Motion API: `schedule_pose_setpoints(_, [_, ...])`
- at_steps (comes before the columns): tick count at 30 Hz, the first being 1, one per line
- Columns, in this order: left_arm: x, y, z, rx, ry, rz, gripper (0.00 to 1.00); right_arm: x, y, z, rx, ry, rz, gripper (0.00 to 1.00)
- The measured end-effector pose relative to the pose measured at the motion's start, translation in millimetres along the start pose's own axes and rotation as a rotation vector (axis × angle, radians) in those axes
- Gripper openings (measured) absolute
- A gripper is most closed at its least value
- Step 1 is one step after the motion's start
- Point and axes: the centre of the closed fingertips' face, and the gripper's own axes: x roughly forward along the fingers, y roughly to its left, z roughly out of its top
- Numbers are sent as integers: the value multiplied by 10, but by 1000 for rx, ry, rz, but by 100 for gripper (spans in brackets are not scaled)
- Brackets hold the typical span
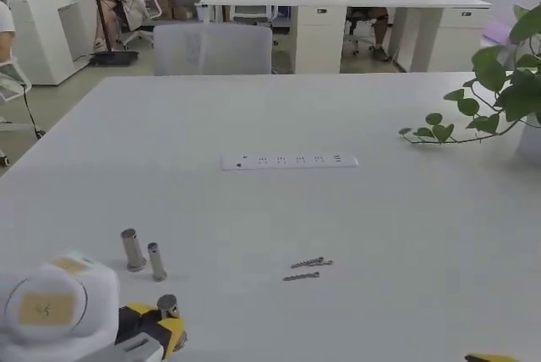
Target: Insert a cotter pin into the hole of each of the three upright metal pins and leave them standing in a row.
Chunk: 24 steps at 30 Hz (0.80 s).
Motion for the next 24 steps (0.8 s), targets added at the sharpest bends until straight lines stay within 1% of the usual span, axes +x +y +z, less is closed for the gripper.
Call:
schedule_pose_setpoints(3, [53, -28, -35, 9, 8, -7, 10, -5, -7, -3, 1, 2, -3, 97])
schedule_pose_setpoints(12, [150, -64, -153, 4, 34, -16, 10, -8, -25, -8, 5, 5, -9, 97])
schedule_pose_setpoints(20, [208, -96, -198, -3, 41, -22, 10, -11, -38, -9, 7, 8, -14, 97])
schedule_pose_setpoints(24, [220, -118, -205, -6, 34, -26, 10, -12, -45, -14, 9, 8, -17, 97])
